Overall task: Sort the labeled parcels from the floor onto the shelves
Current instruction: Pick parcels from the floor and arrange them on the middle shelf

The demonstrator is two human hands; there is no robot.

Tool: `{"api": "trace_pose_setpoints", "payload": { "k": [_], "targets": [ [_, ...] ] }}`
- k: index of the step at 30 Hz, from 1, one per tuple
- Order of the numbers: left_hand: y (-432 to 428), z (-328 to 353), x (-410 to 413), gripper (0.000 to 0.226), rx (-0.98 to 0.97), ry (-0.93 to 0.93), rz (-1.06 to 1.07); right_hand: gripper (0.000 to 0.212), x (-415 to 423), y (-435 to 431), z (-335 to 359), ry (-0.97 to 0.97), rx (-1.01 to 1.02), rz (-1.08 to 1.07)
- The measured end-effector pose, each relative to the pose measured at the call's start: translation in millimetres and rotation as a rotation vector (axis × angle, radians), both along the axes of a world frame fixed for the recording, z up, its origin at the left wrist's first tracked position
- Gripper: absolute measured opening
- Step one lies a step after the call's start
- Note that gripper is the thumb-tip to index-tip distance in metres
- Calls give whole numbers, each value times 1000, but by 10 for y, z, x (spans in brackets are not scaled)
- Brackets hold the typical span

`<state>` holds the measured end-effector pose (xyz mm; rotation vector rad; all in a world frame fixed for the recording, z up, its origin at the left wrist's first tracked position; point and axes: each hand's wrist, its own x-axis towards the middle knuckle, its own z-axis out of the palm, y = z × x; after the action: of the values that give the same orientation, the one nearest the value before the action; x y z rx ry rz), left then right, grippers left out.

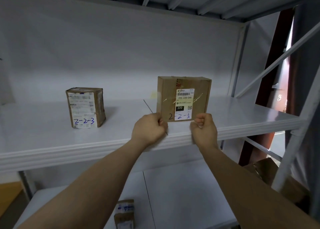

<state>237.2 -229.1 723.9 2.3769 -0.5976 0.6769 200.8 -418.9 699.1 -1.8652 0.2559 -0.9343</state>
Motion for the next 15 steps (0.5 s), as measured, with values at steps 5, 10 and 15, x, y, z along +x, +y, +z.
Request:
{"api": "trace_pose_setpoints", "payload": {
  "k": [5,10,15],
  "targets": [
    [-107,-345,-408,24,189,-420,-157,21,-301,203,-220,-97,238,-29],
    [-166,-1097,-762,26,448,-165,-345,39,-709,330,-1033,211,443,-7],
    [43,-2217,-989,38,617,282,-377,38,-1132,277,-2129,691,669,-56]
  ]
}}
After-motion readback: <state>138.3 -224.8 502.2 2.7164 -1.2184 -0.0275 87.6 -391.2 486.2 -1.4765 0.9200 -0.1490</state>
